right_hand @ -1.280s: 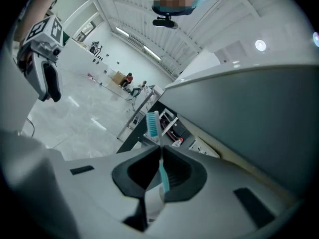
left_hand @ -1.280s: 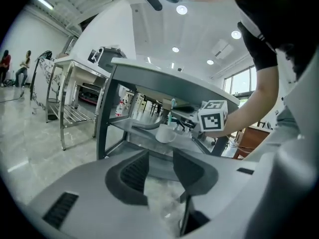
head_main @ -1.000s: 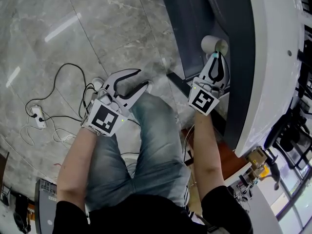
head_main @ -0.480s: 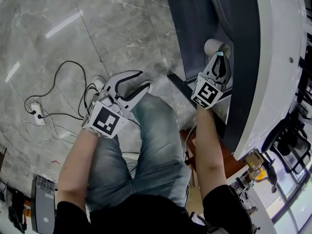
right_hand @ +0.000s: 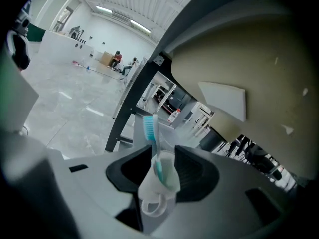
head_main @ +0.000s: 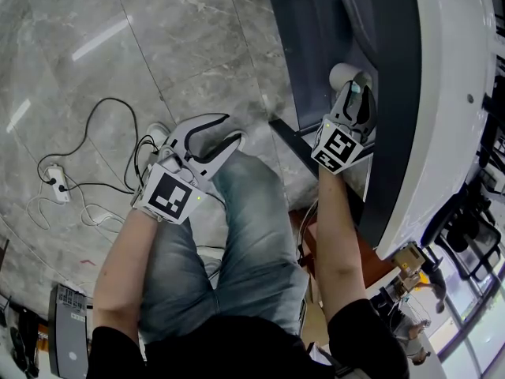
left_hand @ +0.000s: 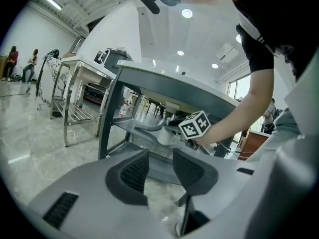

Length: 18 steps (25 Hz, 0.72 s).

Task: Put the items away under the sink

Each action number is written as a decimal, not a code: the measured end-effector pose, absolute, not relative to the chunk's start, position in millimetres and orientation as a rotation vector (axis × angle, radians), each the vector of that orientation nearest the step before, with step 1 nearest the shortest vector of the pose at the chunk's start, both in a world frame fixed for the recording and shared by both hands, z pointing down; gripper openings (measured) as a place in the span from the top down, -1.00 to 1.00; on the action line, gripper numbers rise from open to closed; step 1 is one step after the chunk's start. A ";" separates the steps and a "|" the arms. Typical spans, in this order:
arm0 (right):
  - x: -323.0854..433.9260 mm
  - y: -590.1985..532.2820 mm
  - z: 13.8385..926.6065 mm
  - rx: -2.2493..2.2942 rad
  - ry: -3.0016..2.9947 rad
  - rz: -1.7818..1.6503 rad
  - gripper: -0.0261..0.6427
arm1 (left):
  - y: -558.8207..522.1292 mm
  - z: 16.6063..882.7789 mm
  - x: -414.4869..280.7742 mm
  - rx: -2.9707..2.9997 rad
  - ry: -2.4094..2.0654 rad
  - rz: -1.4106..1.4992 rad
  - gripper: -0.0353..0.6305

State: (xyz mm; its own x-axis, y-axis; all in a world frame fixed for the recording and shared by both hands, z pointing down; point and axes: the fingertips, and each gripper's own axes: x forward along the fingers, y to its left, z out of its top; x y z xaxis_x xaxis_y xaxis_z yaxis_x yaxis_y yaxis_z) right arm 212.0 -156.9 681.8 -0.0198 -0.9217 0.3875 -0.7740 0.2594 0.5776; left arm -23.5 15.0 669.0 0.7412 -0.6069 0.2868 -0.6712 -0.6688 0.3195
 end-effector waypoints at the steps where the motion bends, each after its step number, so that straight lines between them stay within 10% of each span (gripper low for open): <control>1: 213.0 -156.2 683.6 1.546 -1.817 -0.249 0.47 | 15.5 669.0 -23.3 2.536 -0.979 0.217 0.40; 18: 209.7 -122.2 681.8 1.536 -1.810 -0.164 0.33 | 23.7 655.0 -24.1 2.539 -0.998 0.215 0.40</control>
